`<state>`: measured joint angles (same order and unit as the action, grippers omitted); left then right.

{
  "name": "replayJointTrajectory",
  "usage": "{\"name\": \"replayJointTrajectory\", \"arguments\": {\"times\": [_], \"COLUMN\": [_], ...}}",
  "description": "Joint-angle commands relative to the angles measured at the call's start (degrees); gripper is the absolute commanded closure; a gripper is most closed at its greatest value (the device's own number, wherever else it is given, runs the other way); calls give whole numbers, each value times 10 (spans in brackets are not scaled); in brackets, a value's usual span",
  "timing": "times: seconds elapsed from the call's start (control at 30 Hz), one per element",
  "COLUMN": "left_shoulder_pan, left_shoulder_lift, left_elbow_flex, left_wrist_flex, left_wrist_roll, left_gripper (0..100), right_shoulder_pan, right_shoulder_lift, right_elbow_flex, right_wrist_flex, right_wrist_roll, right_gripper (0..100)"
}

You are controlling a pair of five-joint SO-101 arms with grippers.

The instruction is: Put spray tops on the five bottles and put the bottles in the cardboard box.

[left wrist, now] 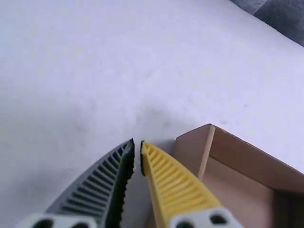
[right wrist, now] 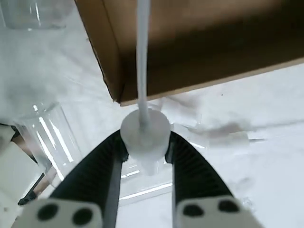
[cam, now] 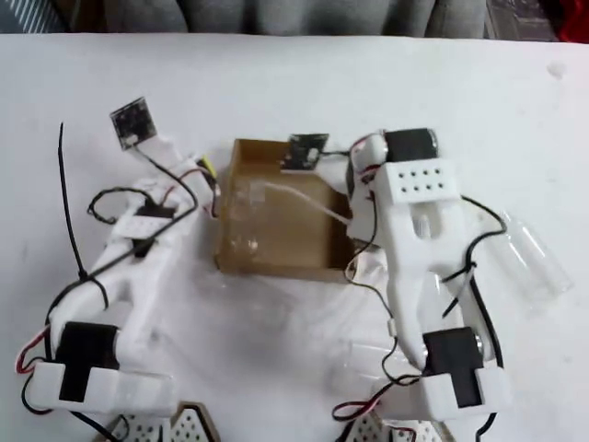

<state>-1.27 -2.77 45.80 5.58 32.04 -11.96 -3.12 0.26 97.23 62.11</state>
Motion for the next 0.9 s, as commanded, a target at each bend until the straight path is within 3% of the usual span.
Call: {"name": "replayJointTrajectory", "arguments": {"times": [0.0, 0.27, 0.5, 0.67, 0.73, 0.87], "left_shoulder_pan": [-6, -6, -6, -16, -17, -17], "left_shoulder_lift": [-1, 0, 0, 0, 0, 0], "left_elbow_flex": [-21, -21, -21, -21, -21, -21], "left_wrist_flex": [-13, -13, -14, -16, -17, -16], "left_wrist_roll": [-25, -48, -48, -48, -48, -48], "left_gripper": [972, 972, 972, 972, 972, 972], "right_shoulder_pan": [-35, -79, -73, -61, -51, -22], "right_shoulder_lift": [-8, -39, -75, -119, -142, -193], "right_elbow_flex": [-33, -37, -98, -61, -16, 91], "right_wrist_flex": [15, 15, 15, 16, 16, 16], "right_wrist_roll": [-37, -85, -259, -338, -326, -233], "right_gripper": [982, 982, 982, 982, 982, 982]}}
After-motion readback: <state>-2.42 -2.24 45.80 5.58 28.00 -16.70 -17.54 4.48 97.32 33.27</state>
